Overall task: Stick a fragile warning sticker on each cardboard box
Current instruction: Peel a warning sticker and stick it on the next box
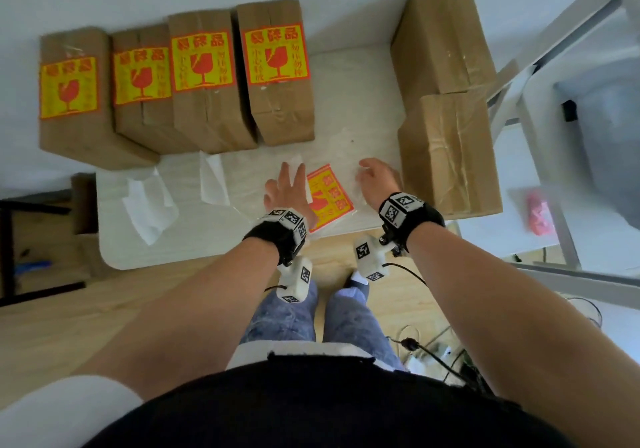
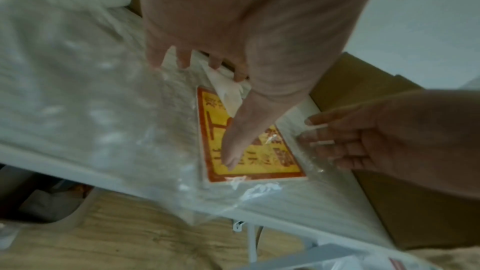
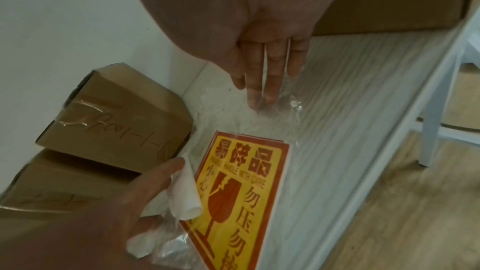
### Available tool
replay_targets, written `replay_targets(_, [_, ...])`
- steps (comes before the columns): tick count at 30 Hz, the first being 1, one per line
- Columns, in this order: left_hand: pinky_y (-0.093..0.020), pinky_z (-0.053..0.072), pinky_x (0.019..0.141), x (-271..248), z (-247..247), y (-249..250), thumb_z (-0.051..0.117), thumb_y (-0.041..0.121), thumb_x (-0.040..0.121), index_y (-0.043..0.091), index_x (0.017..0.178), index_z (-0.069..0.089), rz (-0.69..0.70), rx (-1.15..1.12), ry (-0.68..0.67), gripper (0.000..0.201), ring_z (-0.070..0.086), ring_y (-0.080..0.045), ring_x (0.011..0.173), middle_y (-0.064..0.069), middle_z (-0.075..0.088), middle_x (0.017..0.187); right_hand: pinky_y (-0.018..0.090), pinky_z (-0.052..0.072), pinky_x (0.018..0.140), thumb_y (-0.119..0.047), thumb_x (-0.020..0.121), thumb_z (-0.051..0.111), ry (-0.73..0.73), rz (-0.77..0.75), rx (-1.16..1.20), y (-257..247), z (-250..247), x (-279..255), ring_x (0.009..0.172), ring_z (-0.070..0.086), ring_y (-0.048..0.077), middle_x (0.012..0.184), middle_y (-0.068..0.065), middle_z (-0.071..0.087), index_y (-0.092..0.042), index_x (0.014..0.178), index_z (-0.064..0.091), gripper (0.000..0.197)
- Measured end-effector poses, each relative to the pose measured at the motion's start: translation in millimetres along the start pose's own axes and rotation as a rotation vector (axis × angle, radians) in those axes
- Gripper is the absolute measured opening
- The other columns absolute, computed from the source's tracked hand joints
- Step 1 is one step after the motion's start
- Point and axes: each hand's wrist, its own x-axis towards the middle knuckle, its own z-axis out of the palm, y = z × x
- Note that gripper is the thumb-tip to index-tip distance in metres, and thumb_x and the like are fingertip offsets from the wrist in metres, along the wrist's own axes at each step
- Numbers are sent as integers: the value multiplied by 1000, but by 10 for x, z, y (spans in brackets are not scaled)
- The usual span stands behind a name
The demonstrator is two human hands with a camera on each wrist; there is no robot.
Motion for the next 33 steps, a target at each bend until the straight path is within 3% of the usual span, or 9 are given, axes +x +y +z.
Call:
replay_targets(2, [-39,38,104,39,16,-54,78,11,70,36,155,-4,11,63,-14,121,19,-34,139,2,-13,163,18,51,67,-6,95,45,-32,14,-3,-22,33,38,78,68,13,106,6,69,-16,118,65,33])
replay_targets(5, [-37,39,99,84,2,-95,75,4,69,35,155,-6,45,73,-13,122,21,-35,136,1,-16,163,11,42,42,-4,94,49,-43,-5,-40,-60,86,51,44,60,-1,89,9,70,-13,105,70,26])
replay_targets(7, [-36,40,98,100,-6,-101,71,1,70,35,155,-5,59,72,7,119,23,-35,133,2,-15,163,14,50,52,-10,93,54,-26,-1,-66,-92,136,60,56,67,7,88,5,72,-19,96,72,21])
replay_targets(10, [-37,43,98,122,8,-120,71,5,73,35,155,-3,70,79,27,114,26,-35,131,1,-12,163,31,58,80,-15,89,58,-17,36,-97,-161,213,65,81,72,26,93,5,75,-24,85,73,19])
replay_targets(12, [-37,44,97,142,1,-140,77,13,73,34,155,-2,70,100,24,116,27,-35,131,-1,-10,163,33,57,86,-18,86,63,-18,64,-107,-225,238,72,87,70,25,95,5,74,-19,90,76,14])
replay_targets(16, [-41,44,100,178,-32,-185,83,22,69,33,155,0,67,103,8,120,27,-36,132,-2,-6,163,23,51,73,-28,80,74,-66,95,-184,-314,280,93,82,65,16,85,-3,70,-22,78,73,7])
replay_targets(20, [-41,40,100,212,-39,-213,89,33,64,34,155,1,58,96,21,127,27,-35,132,-1,-5,163,26,53,67,-34,71,84,-109,135,-249,-284,340,111,74,64,14,77,-4,69,-19,71,71,20])
replay_targets(30, [-45,37,103,370,-126,-242,86,35,69,35,154,8,-10,-36,28,116,23,-36,137,0,-2,163,22,40,54,-35,86,70,1,41,-228,-209,170,-6,48,48,16,52,-1,55,-7,65,68,35])
replay_targets(33, [-44,38,102,379,-129,-241,85,33,71,33,154,9,-25,-53,40,113,25,-36,135,-2,0,163,25,47,55,-35,87,68,69,22,-187,-238,101,-54,53,58,16,61,1,66,-12,69,69,29])
